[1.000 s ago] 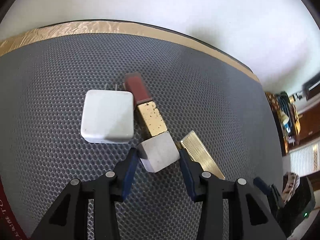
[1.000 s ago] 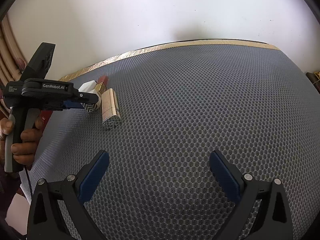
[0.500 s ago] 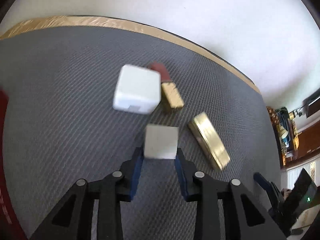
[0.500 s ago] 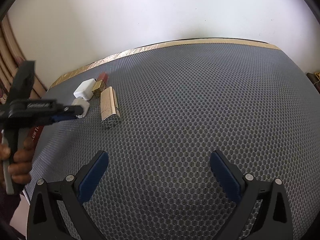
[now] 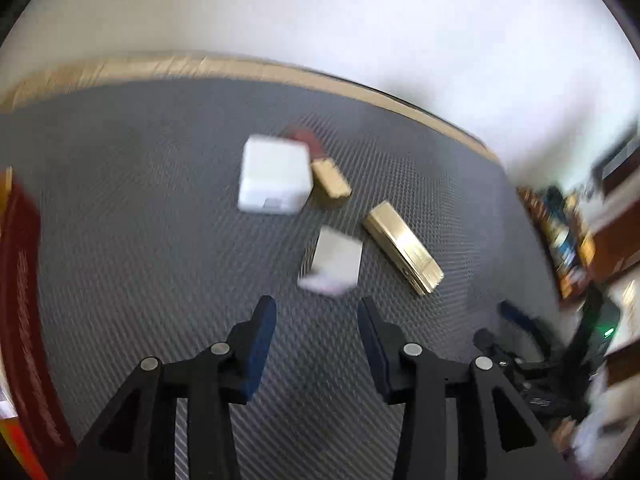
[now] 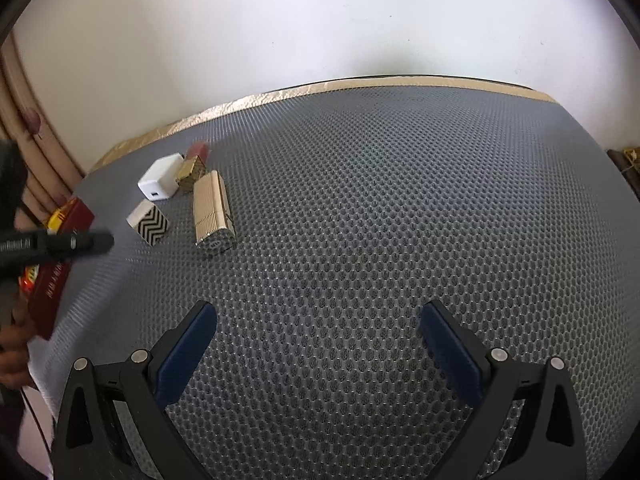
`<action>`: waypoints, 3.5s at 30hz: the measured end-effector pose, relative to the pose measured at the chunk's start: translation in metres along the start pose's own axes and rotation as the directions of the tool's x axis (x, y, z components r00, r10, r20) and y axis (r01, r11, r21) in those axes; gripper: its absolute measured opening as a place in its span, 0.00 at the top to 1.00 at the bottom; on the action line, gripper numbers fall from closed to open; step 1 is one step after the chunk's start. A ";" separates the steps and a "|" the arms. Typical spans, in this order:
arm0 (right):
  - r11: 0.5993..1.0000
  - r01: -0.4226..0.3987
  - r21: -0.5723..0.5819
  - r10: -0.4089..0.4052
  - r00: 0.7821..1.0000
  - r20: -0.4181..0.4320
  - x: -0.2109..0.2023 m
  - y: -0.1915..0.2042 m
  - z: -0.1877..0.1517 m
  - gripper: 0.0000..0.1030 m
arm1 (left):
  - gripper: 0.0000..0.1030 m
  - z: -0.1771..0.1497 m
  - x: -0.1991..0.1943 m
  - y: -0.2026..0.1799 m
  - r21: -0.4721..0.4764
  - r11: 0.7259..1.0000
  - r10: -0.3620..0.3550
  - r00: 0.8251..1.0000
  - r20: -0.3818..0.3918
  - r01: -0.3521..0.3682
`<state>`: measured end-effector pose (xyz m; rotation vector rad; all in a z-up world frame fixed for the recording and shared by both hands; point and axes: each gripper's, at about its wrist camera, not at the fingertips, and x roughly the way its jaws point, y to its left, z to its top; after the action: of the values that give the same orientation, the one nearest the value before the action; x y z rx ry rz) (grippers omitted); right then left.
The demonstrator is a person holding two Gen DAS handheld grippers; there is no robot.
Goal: Organize rigid objects
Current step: 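Grasp the white cube with the left tool, then carry the white cube into the tin and open the left tool while the right tool grasps the gold box, then lift the gold ribbed box with the right tool and carry it over the tin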
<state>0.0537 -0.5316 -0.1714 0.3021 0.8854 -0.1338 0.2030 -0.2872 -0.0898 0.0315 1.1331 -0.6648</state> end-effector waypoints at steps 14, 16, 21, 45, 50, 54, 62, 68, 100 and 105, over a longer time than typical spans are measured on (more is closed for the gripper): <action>1.000 -0.022 -0.004 0.022 1.000 0.002 0.003 -0.004 0.001 0.00 | 0.58 0.031 0.035 -0.016 0.118 0.993 0.036 0.996 -0.077 -0.026; 1.000 -0.020 -0.007 0.020 1.000 0.002 0.002 -0.003 0.001 0.00 | 0.68 0.029 0.047 -0.020 0.102 0.993 0.064 0.993 -0.100 -0.054; 1.000 -0.014 -0.015 0.014 1.000 -0.002 0.002 0.000 0.001 0.00 | 0.70 0.012 0.032 -0.011 0.043 0.998 0.047 0.998 -0.039 -0.045; 0.953 -0.061 -0.296 0.037 0.995 -0.087 0.075 0.081 0.069 0.37 | 0.70 -0.052 -0.028 -0.001 -0.018 0.996 0.090 0.996 0.001 -0.090; 0.945 -0.011 -0.327 -0.018 0.996 -0.087 0.072 0.085 0.072 0.74 | 0.70 -0.059 -0.042 0.005 -0.034 0.996 0.084 0.996 0.010 -0.084; 0.955 -0.063 -0.291 0.033 0.994 -0.105 0.062 0.083 0.062 0.74 | 0.70 -0.069 -0.059 0.006 -0.050 0.995 0.088 0.996 0.028 -0.087; 0.965 -0.168 -0.199 0.144 0.981 -0.127 0.040 0.092 0.030 0.74 | 0.70 -0.097 -0.121 0.021 -0.109 0.989 0.113 0.991 0.078 -0.104; 0.969 -0.195 -0.152 0.175 0.975 -0.136 0.034 0.097 0.022 0.74 | 0.70 -0.112 -0.184 0.073 -0.208 0.954 0.245 0.961 0.126 -0.216; 0.975 -0.182 -0.129 0.161 0.974 -0.160 0.044 0.121 0.024 0.74 | 0.68 -0.136 -0.157 0.178 -0.316 0.851 0.450 0.893 0.029 -0.419; 0.975 -0.182 -0.130 0.160 0.974 -0.160 0.041 0.123 0.024 0.74 | 0.66 -0.138 -0.159 0.178 -0.334 0.839 0.462 0.887 0.019 -0.430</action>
<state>0.1271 -0.4216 -0.1640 0.2549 1.0071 0.1142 0.1387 -0.0198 -0.0708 -0.0152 1.0751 -0.0563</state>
